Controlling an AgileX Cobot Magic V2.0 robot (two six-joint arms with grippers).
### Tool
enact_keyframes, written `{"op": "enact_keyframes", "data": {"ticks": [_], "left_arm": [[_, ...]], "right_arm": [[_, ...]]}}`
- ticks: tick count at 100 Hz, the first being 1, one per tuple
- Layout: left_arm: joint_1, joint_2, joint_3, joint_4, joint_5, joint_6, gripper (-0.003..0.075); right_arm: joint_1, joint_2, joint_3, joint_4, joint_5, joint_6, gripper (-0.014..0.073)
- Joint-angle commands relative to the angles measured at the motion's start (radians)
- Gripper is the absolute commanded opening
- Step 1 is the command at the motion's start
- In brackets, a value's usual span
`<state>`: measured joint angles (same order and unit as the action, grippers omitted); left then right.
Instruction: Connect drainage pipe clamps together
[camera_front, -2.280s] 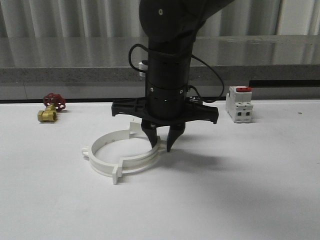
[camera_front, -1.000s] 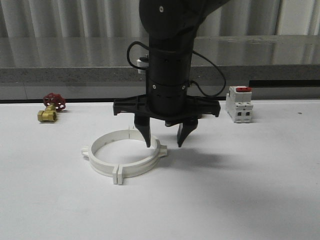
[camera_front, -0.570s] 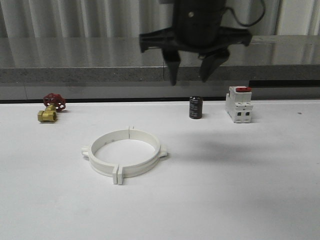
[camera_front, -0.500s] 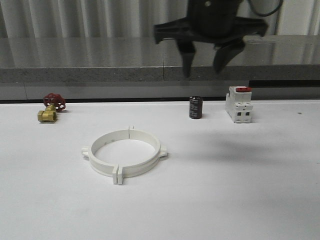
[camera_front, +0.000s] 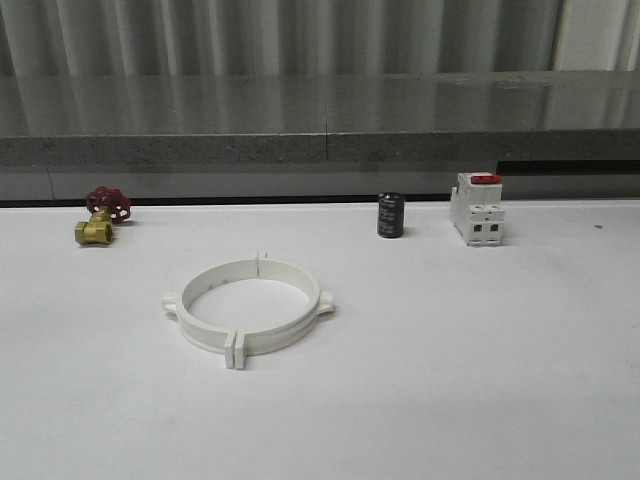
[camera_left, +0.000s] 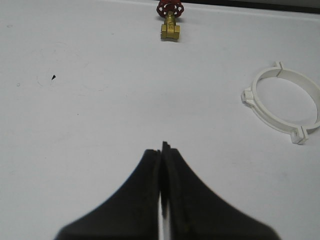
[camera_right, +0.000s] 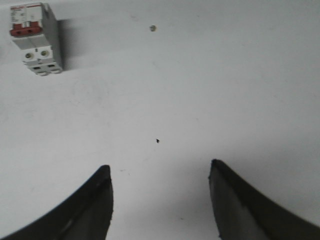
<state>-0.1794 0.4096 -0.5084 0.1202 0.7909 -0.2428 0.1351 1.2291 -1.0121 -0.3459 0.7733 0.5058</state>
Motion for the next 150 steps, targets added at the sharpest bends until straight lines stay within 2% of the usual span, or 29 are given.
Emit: {"op": "enact_keyframes", "data": {"ticks": [1,22,30,37,49,54,140,150], "left_arm": [[0.002,0.006,-0.024,0.0,-0.072,-0.002,-0.0021],[0.002,0.006,-0.024,0.0,-0.072,-0.002,-0.0021],[0.002,0.006,-0.024,0.0,-0.072,-0.002,-0.0021],[0.002,0.006,-0.024,0.0,-0.072,-0.002,-0.0021],[0.002,0.006,-0.024,0.0,-0.072,-0.002,-0.0021],[0.002,0.006,-0.024,0.0,-0.072,-0.002,-0.0021],[0.002,0.006,-0.024,0.0,-0.072,-0.002,-0.0021],[0.002,0.006,-0.024,0.0,-0.072,-0.002,-0.0021]], "right_arm": [[-0.03,-0.129,0.044,-0.012,-0.031,-0.016,0.0437],[-0.027,-0.363,0.175,-0.009,0.039,-0.022,0.043],[-0.027,-0.432,0.213,-0.015,0.067,-0.023,0.0374],[-0.027,-0.484,0.243,-0.017,0.069,-0.023,0.0267],[-0.027,-0.54,0.261,-0.018,0.066,-0.023,0.0004],[-0.027,-0.549,0.261,-0.023,0.061,-0.022,-0.0072],[-0.027,-0.555,0.263,-0.049,0.047,-0.022,-0.0067],[-0.027,-0.566,0.289,-0.045,0.003,-0.022,-0.0067]]}}
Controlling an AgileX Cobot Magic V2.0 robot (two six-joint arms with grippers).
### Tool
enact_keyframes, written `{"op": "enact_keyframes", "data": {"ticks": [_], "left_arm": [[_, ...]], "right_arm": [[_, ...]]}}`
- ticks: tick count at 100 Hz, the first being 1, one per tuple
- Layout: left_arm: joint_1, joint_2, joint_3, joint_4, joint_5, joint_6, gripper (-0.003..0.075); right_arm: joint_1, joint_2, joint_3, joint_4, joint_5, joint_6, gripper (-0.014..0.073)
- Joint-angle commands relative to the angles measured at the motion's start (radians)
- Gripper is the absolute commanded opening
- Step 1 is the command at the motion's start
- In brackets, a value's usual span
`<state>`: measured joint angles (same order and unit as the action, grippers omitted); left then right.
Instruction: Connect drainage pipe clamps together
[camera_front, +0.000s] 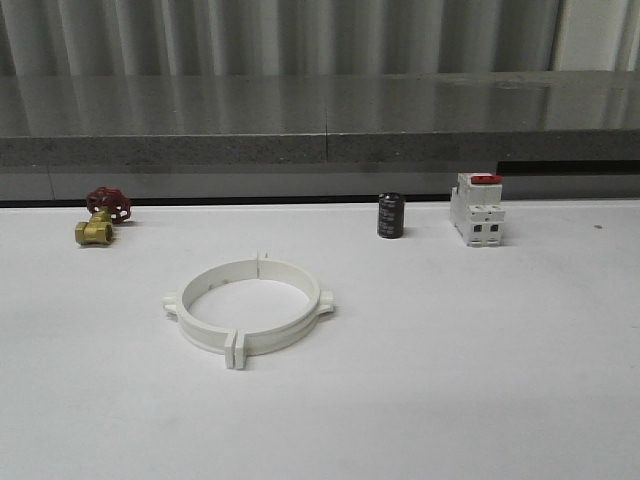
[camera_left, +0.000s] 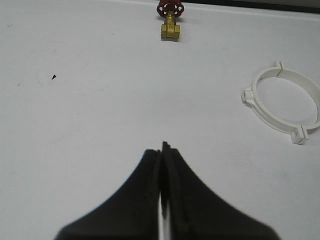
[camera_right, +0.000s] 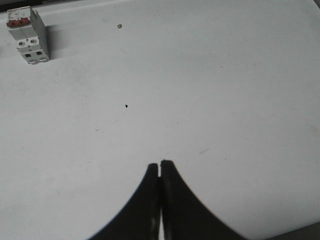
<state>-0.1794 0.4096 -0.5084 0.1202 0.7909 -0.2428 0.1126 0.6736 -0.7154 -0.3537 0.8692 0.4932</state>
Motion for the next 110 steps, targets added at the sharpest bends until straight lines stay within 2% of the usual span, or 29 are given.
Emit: {"op": "enact_keyframes", "data": {"ticks": [1,30,42,54,61,110], "left_arm": [[0.002,0.006,-0.024,0.0,-0.072,-0.002,-0.0021],[0.002,0.006,-0.024,0.0,-0.072,-0.002,-0.0021],[0.002,0.006,-0.024,0.0,-0.072,-0.002,-0.0021],[0.002,0.006,-0.024,0.0,-0.072,-0.002,-0.0021],[0.002,0.006,-0.024,0.0,-0.072,-0.002,-0.0021],[0.002,0.006,-0.024,0.0,-0.072,-0.002,-0.0021]], "right_arm": [[-0.005,-0.016,-0.005,-0.037,-0.106,-0.009,-0.0067],[-0.007,-0.246,0.195,0.016,-0.413,-0.032,-0.0067],[-0.022,-0.357,0.271,0.114,-0.484,-0.163,-0.0067],[-0.073,-0.463,0.343,0.251,-0.515,-0.33,-0.0067],[-0.107,-0.516,0.391,0.309,-0.547,-0.386,-0.0067],[-0.129,-0.696,0.677,0.327,-0.818,-0.386,-0.0067]]}}
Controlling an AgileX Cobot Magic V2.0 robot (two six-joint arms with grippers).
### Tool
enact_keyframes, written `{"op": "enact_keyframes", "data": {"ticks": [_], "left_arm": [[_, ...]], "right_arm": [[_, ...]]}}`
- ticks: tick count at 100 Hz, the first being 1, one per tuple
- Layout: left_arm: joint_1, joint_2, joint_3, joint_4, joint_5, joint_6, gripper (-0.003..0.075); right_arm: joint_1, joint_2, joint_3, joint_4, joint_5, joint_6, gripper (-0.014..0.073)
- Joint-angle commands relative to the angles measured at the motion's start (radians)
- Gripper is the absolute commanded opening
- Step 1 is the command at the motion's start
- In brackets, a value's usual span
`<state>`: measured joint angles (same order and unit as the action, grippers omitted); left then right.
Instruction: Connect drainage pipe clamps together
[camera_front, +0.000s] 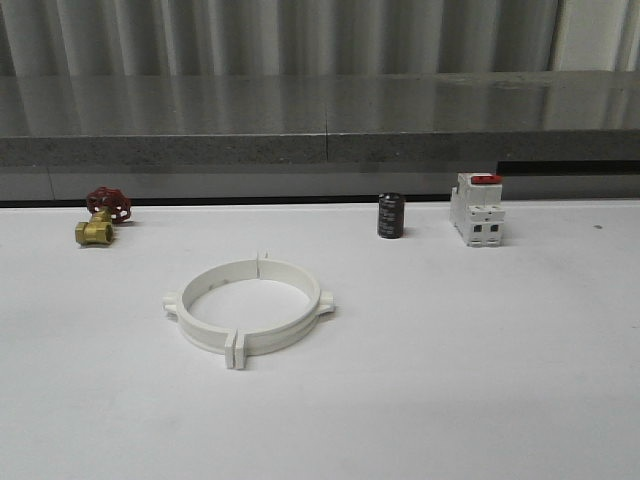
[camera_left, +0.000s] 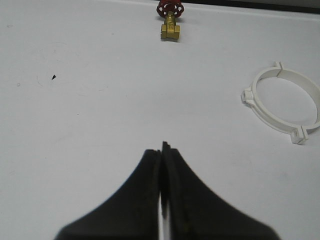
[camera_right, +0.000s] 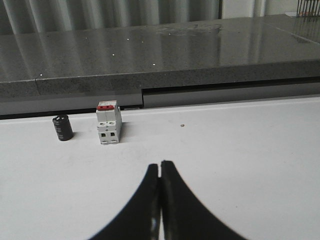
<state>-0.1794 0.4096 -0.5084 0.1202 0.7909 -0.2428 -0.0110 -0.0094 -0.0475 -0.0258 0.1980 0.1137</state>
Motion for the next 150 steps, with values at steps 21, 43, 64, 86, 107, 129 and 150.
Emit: {"op": "enact_keyframes", "data": {"ticks": [21,43,64,86,107,129,150], "left_arm": [[0.002,0.006,-0.024,0.0,-0.072,-0.002,-0.0021],[0.002,0.006,-0.024,0.0,-0.072,-0.002,-0.0021],[0.002,0.006,-0.024,0.0,-0.072,-0.002,-0.0021],[0.002,0.006,-0.024,0.0,-0.072,-0.002,-0.0021],[0.002,0.006,-0.024,0.0,-0.072,-0.002,-0.0021],[0.002,0.006,-0.024,0.0,-0.072,-0.002,-0.0021],[0.002,0.006,-0.024,0.0,-0.072,-0.002,-0.0021]], "right_arm": [[0.001,-0.015,0.058,-0.027,-0.246,0.032,-0.0067],[0.032,-0.015,0.058,-0.04,-0.247,0.039,-0.0067],[0.032,-0.015,0.058,-0.04,-0.248,0.039,-0.0067],[0.032,-0.015,0.058,-0.04,-0.248,0.039,-0.0067],[0.032,-0.015,0.058,-0.04,-0.248,0.039,-0.0067],[0.032,-0.015,0.058,-0.04,-0.248,0.039,-0.0067],[0.032,-0.015,0.058,-0.04,-0.248,0.039,-0.0067]]}}
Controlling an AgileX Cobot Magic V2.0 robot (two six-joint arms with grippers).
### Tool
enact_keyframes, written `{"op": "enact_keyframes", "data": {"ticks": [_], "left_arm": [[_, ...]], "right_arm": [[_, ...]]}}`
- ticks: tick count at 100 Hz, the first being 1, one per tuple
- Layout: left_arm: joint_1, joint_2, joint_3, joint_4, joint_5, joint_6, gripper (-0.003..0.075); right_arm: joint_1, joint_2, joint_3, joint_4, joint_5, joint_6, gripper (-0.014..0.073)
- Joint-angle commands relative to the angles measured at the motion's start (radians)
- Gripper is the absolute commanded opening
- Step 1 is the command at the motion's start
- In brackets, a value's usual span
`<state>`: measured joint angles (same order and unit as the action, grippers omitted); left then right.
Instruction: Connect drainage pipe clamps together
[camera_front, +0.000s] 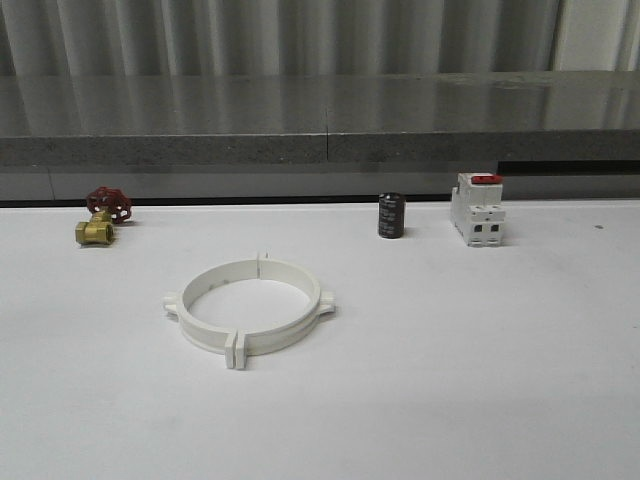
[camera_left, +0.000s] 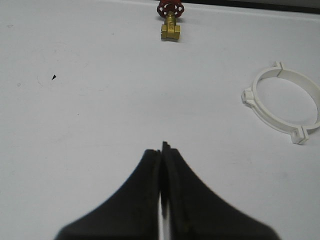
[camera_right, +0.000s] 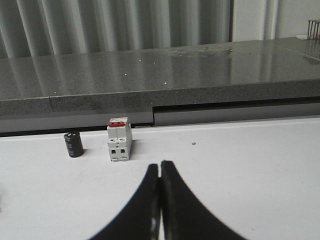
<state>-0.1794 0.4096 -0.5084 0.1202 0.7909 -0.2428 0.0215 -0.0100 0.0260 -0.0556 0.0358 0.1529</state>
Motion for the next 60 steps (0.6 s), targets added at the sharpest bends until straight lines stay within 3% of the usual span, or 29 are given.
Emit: {"op": "enact_keyframes", "data": {"ticks": [1,23,38,51,60], "left_arm": [[0.002,0.006,-0.024,0.0,-0.072,-0.002,-0.0021],[0.002,0.006,-0.022,0.0,-0.108,-0.002,-0.0021],[0.002,0.004,0.032,-0.023,-0.334,0.007,-0.0021],[0.013,0.002,0.124,-0.12,-0.547,0.168,-0.0021],[0.016,-0.017,0.208,-0.154,-0.668,0.2,-0.0021]], "right_arm": [[0.0,-0.014,-0.016,-0.01,-0.085,0.0,-0.0067],[0.0,-0.014,-0.016,-0.01,-0.085,0.0,-0.0067],[0.0,-0.014,-0.016,-0.01,-0.085,0.0,-0.0067],[0.0,-0.014,-0.016,-0.01,-0.085,0.0,-0.0067],[0.0,-0.014,-0.016,-0.01,-0.085,0.0,-0.0067]]}}
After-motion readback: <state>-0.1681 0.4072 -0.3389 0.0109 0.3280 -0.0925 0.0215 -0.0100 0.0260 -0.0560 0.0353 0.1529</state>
